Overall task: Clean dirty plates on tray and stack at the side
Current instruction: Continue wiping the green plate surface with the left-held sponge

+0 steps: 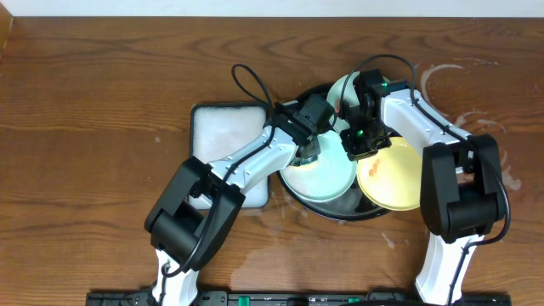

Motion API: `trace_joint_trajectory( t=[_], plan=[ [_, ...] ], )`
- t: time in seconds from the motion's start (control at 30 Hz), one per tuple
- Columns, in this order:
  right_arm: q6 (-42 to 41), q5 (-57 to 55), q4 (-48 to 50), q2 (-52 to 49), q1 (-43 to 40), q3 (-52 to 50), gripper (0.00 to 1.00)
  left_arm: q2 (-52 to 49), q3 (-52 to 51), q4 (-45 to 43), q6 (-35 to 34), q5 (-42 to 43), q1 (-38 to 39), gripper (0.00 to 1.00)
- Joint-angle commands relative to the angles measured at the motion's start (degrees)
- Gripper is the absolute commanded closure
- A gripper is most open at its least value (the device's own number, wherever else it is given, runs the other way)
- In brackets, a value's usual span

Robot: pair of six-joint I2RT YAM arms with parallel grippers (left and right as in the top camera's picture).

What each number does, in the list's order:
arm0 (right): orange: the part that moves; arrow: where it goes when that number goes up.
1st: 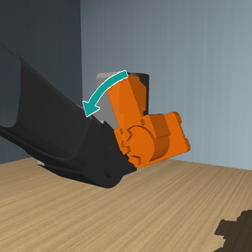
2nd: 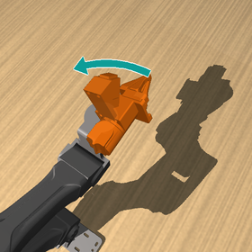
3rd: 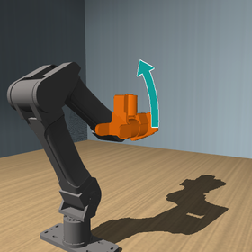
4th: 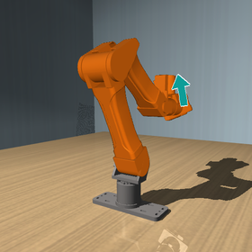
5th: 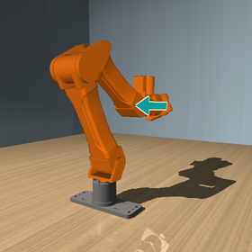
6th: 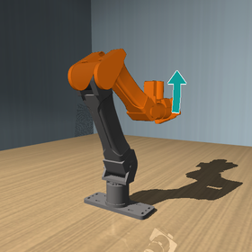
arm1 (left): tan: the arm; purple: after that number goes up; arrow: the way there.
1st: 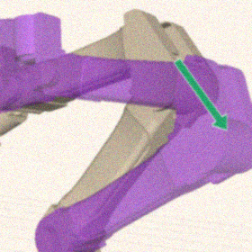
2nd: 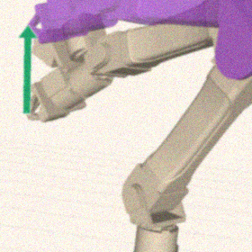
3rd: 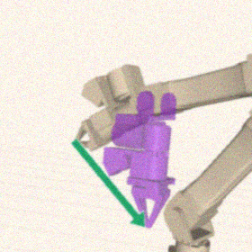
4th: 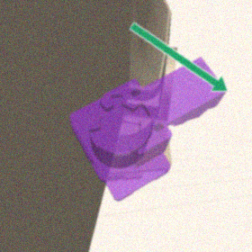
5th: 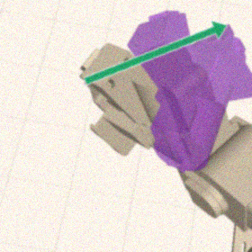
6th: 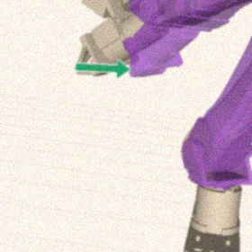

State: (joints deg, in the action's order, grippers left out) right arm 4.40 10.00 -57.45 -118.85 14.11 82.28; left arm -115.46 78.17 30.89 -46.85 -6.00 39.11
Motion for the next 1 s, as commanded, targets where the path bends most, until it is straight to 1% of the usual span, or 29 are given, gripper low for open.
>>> trace_joint_trajectory(
  t=[0.0,0.1,0.23,0.3,0.37,0.43,0.53,0.6,0.67,0.77,0.97],
  plan=[
    [0.79,-2.89,-0.35,-0.92,-0.09,-1.14,0.99,-2.71,-1.88,5.31,2.23,-8.76,0.13,0.92],
    [0.79,-2.89,-0.37,-0.92,-0.09,-1.14,0.99,-2.14,-1.88,7.28,2.23,-15.98,0.11,0.92],
    [0.79,-2.89,-0.37,-0.92,-0.09,-1.14,0.99,-2.08,-1.88,6.54,1.97,-16.70,0.13,0.92],
    [0.79,-2.86,-0.33,-0.92,-0.09,-1.14,0.99,-2.08,-1.88,5.29,1.38,-14.36,0.24,0.92],
    [0.79,-2.86,-0.24,-0.92,-0.09,-1.14,0.99,-2.08,-1.88,2.89,0.42,-10.10,0.52,0.92],
    [0.79,-2.86,-0.17,-0.92,-0.09,-1.14,0.99,-2.12,-1.88,-1.79,0.42,-2.62,1.09,0.92],
    [0.79,-2.86,-0.17,-0.92,-0.09,-1.14,0.99,-2.14,-1.88,-8.02,0.20,5.05,2.38,0.92],
    [0.79,-2.86,-0.20,-0.92,-0.09,-1.14,0.99,-2.14,-1.88,-10.67,-0.92,6.58,3.67,0.92],
    [0.79,-2.86,-0.24,-0.92,-0.09,-1.16,0.99,-2.14,-1.88,-11.78,-1.07,6.38,5.01,0.92],
    [0.79,-2.89,-0.24,-0.92,-0.09,-1.16,0.99,-2.14,-1.88,-10.67,-1.05,4.87,5.84,0.92],
    [0.79,-2.89,-0.42,-0.92,-0.09,-1.16,0.99,-2.12,-1.88,-3.93,0.13,-4.52,4.48,0.92]
  ],
)
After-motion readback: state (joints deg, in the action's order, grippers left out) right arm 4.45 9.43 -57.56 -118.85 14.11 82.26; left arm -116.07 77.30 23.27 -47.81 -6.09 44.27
